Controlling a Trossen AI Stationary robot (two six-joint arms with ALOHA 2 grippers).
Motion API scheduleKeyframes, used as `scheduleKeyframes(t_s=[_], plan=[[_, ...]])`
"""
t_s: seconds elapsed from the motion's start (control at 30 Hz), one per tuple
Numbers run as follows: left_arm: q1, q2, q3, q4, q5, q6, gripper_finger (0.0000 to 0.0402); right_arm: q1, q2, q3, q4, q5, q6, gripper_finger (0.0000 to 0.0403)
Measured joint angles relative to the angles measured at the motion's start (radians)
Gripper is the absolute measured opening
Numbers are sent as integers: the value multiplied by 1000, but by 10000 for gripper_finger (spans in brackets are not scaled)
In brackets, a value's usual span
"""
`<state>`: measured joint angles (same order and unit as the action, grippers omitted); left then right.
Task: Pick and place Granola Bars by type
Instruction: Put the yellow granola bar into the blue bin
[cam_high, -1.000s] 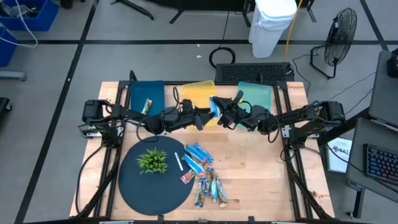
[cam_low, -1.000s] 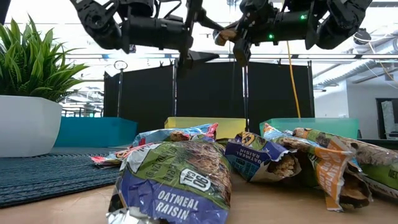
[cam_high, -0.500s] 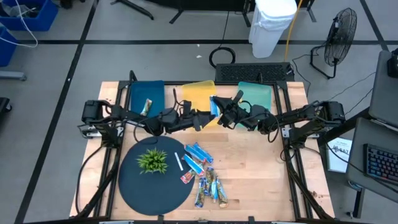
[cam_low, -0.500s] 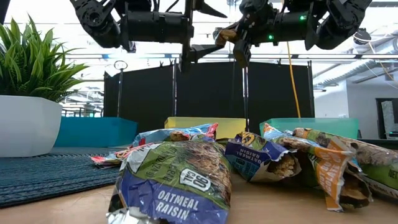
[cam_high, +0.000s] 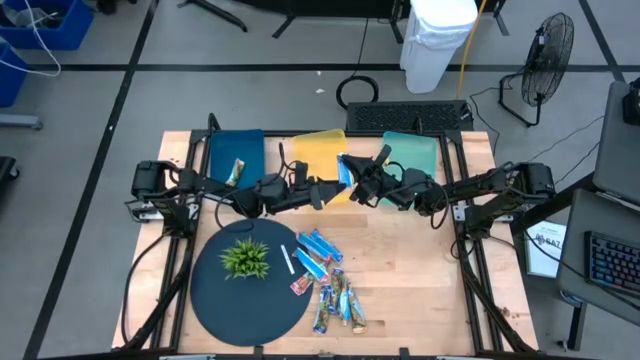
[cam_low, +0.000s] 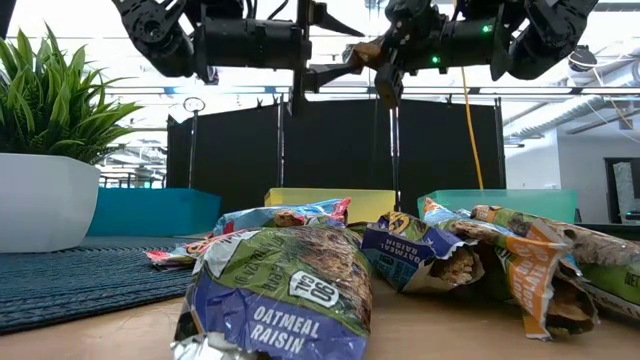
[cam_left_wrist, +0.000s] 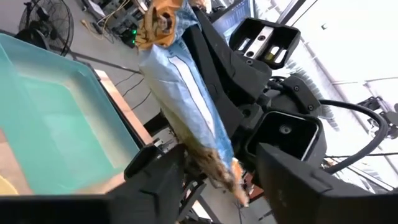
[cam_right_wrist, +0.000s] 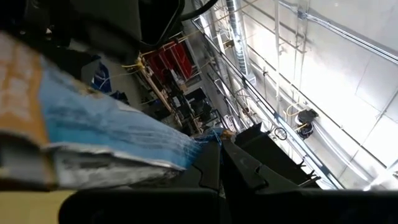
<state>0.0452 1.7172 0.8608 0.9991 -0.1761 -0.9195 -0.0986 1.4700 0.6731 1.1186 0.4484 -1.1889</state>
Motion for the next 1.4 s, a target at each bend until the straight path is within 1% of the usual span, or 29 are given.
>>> scheduleKeyframes(t_s=[0.23,0.3,0.37,0.53,0.63,0.73,0.83,0.93,1.03,1.13,1.23,1.3,1.4], plan=[[4,0,0,-1,1,25,70,0,0,0,-2,-1,3,0],[14,0,0,-1,23,52,34,0,0,0,-8,-3,20,0],[25,0,0,-1,57,76,15,0,0,0,-17,-3,33,0],[45,0,-1,-1,114,87,13,0,0,0,-63,-3,51,1],[47,0,-1,-1,127,109,9,0,0,0,-77,-5,75,12],[47,0,-1,-1,128,129,10,4,0,0,-89,-4,108,43],[46,0,-1,-1,140,152,8,20,0,0,-91,17,118,91],[54,0,-1,-3,171,160,8,44,0,0,-88,86,168,149],[68,0,-2,-3,215,165,8,72,0,0,-75,210,206,203],[91,0,-2,-3,272,165,8,107,-1,1,-67,341,209,244],[115,0,-2,-3,333,159,8,152,-6,1,-77,437,217,269],[130,-1,-2,-1,353,164,8,182,-6,0,-76,468,223,278],[159,-2,-2,-2,368,166,8,220,-9,-12,-77,473,235,282]])
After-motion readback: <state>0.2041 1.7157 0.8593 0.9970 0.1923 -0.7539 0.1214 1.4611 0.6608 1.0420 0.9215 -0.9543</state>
